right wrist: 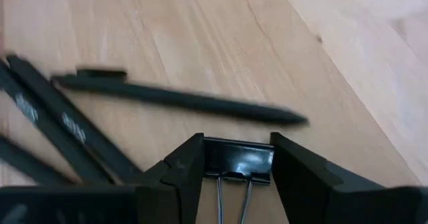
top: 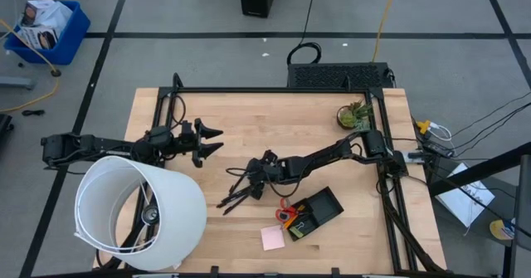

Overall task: Pick and place office supplies into organizer
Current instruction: Put the black binder clip into the black desk organizer

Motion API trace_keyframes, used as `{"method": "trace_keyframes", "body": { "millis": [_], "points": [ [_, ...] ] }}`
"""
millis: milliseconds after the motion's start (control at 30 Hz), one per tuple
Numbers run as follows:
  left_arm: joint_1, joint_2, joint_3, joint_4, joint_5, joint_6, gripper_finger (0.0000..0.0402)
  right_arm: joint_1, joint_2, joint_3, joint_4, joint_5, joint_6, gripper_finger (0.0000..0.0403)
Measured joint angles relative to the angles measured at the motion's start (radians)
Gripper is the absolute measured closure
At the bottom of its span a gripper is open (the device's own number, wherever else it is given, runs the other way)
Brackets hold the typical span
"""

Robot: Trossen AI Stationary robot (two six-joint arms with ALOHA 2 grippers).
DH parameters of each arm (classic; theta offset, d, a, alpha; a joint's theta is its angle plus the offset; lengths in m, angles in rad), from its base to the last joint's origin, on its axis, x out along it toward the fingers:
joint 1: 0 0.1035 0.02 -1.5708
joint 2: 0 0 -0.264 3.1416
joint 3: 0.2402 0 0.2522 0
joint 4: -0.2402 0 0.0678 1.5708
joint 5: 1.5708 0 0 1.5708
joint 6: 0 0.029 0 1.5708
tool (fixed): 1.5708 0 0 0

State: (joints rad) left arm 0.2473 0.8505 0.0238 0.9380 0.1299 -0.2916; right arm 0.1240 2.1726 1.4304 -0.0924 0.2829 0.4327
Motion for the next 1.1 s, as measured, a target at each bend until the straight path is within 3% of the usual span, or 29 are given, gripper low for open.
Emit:
{"method": "trace_keyframes", "body": {
  "millis": [500, 800, 933, 1100],
  "points": [
    [0.0, 0.0, 0.0, 0.0, 0.0, 0.0, 0.0149, 0.017, -0.133, -0.001, -0.091, 0.03, -0.026, 0.0253],
    [0.0, 0.0, 0.0, 0.0, 0.0, 0.0, 0.0149, 0.061, -0.294, -0.002, -0.196, 0.03, -0.026, 0.0249],
    [0.0, 0.0, 0.0, 0.0, 0.0, 0.0, 0.0149, 0.091, -0.395, -0.066, -0.214, 0.031, -0.022, 0.0252],
    [0.0, 0.0, 0.0, 0.0, 0.0, 0.0, 0.0149, 0.135, -0.537, -0.18, -0.212, 0.032, 0.185, 0.0246]
  ]
}}
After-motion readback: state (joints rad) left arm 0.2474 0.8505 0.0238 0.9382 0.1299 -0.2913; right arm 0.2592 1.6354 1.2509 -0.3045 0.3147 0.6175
